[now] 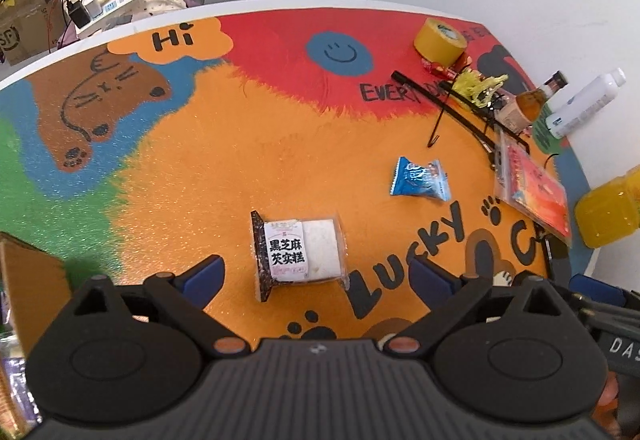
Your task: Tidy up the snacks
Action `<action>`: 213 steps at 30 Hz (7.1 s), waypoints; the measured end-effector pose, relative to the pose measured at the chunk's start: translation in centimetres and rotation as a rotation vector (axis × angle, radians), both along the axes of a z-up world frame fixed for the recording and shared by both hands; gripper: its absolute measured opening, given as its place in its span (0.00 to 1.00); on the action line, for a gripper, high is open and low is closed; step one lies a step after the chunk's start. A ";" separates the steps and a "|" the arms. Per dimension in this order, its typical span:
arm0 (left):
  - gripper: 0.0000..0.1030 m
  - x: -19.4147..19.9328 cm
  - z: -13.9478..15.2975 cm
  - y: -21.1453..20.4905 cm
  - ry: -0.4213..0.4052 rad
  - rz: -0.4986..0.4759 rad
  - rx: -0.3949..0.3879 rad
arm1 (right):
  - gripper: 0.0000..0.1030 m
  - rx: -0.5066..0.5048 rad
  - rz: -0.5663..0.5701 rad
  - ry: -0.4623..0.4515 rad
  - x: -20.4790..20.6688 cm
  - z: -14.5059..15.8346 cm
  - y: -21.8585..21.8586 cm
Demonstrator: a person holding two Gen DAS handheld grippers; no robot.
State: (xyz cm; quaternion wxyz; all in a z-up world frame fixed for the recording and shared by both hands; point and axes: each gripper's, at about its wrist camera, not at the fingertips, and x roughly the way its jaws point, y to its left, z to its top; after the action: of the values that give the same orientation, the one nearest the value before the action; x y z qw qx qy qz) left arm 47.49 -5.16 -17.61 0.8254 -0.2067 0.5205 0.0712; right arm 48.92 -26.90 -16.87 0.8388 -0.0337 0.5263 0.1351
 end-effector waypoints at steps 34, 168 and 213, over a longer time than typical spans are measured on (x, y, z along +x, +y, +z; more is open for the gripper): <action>0.47 1.7 -6.1 1.7 0.027 0.145 -0.001 | 0.78 0.045 0.013 0.044 7.2 -8.2 4.9; 0.96 -30.7 11.0 19.0 -0.251 0.325 0.094 | 0.70 0.149 0.304 -0.133 -20.3 6.5 20.5; 1.00 -44.6 12.9 9.7 -0.433 -0.031 0.202 | 1.00 0.082 -0.034 -0.341 -37.1 10.3 5.5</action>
State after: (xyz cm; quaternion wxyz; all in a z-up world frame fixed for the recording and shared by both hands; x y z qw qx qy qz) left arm 2.93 4.56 -4.71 0.9352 -0.1255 0.3247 0.0644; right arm 11.81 -21.40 -6.60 0.9187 -0.0128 0.3711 0.1345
